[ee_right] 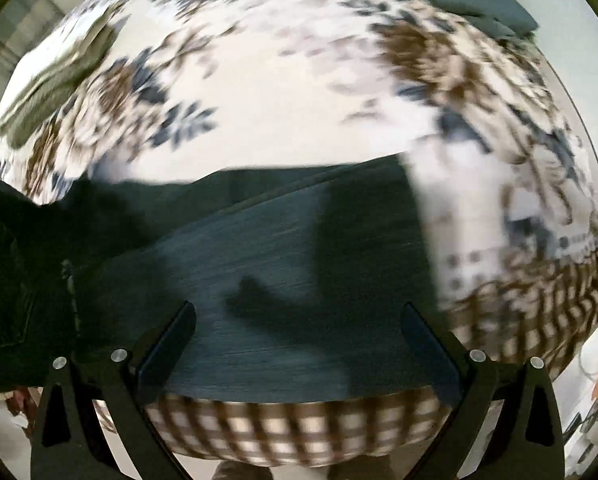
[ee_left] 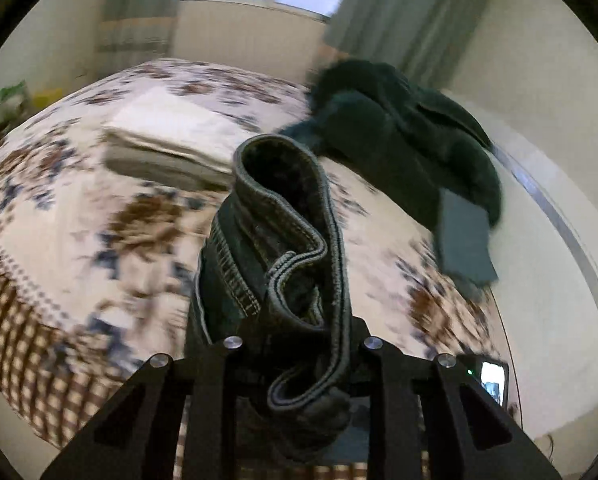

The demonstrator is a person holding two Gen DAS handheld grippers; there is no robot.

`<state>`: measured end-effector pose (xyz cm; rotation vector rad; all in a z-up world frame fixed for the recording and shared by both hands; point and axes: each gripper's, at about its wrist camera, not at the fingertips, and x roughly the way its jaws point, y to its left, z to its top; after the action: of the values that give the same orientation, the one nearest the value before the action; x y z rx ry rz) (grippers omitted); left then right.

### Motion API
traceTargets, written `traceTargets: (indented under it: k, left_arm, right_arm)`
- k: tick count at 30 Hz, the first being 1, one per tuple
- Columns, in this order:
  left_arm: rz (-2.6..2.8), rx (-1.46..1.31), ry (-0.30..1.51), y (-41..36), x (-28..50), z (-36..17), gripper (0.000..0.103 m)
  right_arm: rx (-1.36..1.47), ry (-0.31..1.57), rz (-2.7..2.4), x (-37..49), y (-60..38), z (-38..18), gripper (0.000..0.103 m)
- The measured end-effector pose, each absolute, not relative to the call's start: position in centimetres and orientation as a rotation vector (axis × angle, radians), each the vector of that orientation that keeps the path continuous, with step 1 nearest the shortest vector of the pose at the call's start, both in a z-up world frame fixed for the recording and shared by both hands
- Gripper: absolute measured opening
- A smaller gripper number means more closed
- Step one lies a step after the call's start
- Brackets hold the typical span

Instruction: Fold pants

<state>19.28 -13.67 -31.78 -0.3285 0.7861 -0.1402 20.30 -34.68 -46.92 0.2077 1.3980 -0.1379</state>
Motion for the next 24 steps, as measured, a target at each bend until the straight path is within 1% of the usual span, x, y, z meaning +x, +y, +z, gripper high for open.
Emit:
traceTargets:
  k: [4,9,15,19,21,23,24]
  left_arm:
    - [-0.235,-0.287,0.852,-20.4,19.6,-33.1,0.020]
    - [-0.321,-0.209,0.965,-28.0,19.6,-36.8,0.020]
    - [-0.322,-0.088,1.091,-33.4,19.6,-41.4,0.020]
    - [-0.267,0.038,1.201,-36.0,19.5,-43.7,0.022]
    - [-0.245,0.097,1.214,-36.8,19.4,-43.7,0.026]
    - [-0.244,0.126,1.249,-37.4,19.2,-43.6,0.044]
    - [-0.231,0.141,1.269,-37.5,19.1,-43.6,0.051]
  right_arm:
    - [0.253,1.388,-0.177,19.4,-40.8,-46.4,0.103]
    - [0.308,1.393,-0.253,18.0,-48.1,-47.4,0.103]
    - [0.350,1.411,-0.335,15.3,-55.1,-48.8,0.103]
    - [0.387,1.419,-0.362,14.4,-57.9,-49.4,0.103]
    - [0.419,1.416,-0.361,14.2,-58.8,-49.5,0.103]
    - [0.429,1.410,-0.355,14.3,-59.1,-49.3,0.103]
    - [0.431,1.406,-0.352,14.3,-59.2,-49.2,0.103]
